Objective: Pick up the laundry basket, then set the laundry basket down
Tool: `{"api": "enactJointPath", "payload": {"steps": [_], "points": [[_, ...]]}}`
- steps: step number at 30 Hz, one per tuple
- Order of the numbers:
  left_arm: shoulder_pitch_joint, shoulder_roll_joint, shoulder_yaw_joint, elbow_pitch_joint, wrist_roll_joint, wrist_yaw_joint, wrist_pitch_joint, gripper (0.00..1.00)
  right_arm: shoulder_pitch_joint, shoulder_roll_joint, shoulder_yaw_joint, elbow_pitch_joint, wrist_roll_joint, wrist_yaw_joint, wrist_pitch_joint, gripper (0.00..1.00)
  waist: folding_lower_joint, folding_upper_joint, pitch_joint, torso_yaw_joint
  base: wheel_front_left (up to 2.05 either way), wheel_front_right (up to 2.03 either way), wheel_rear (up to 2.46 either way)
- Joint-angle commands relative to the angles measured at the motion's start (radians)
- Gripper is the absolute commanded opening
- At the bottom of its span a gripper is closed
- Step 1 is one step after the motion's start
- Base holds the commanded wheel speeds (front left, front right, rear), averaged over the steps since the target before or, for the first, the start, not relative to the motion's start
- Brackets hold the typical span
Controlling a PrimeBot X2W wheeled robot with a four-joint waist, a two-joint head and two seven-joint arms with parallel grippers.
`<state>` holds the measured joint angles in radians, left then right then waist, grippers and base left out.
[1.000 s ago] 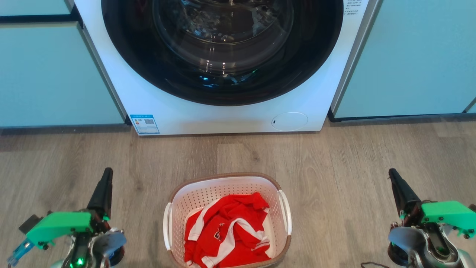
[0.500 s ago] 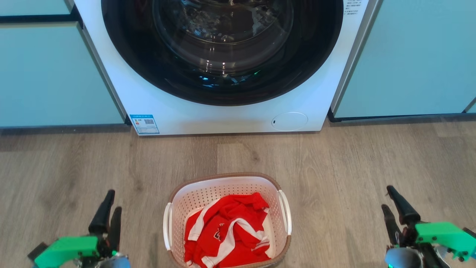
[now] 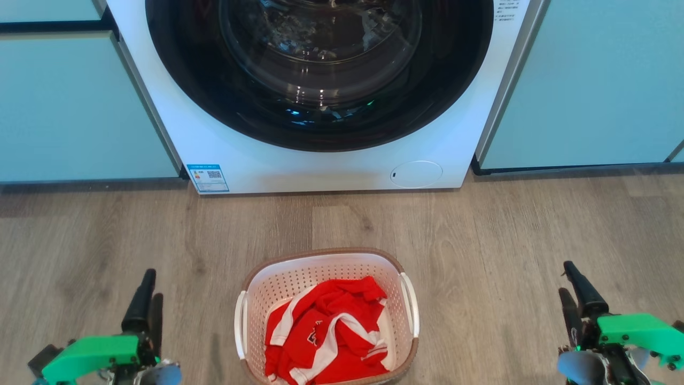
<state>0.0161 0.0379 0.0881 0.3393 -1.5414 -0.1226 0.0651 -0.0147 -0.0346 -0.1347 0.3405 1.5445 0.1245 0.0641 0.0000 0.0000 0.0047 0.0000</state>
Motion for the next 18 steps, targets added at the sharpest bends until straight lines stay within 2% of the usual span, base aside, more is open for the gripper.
{"api": "enactJointPath", "payload": {"steps": [1,8,18], "points": [[-0.057,0.007,0.023,-0.037,0.023,-0.001,-0.014,1.00,-0.048,-0.005,-0.010,-0.037,-0.024,0.002,-0.014,1.00,0.0000,0.0000,0.000,0.001,0.00,0.00,0.00],[-0.066,0.008,0.045,-0.053,0.073,-0.002,-0.032,1.00,-0.059,-0.006,-0.015,-0.055,-0.087,0.002,-0.032,1.00,0.0000,0.0000,0.000,0.003,0.00,0.00,0.00],[-0.080,0.008,0.081,-0.129,0.220,0.011,-0.061,1.00,-0.076,-0.007,-0.012,-0.126,-0.260,0.003,-0.061,1.00,0.0000,0.0000,-0.001,0.007,0.00,0.00,0.00]]}}
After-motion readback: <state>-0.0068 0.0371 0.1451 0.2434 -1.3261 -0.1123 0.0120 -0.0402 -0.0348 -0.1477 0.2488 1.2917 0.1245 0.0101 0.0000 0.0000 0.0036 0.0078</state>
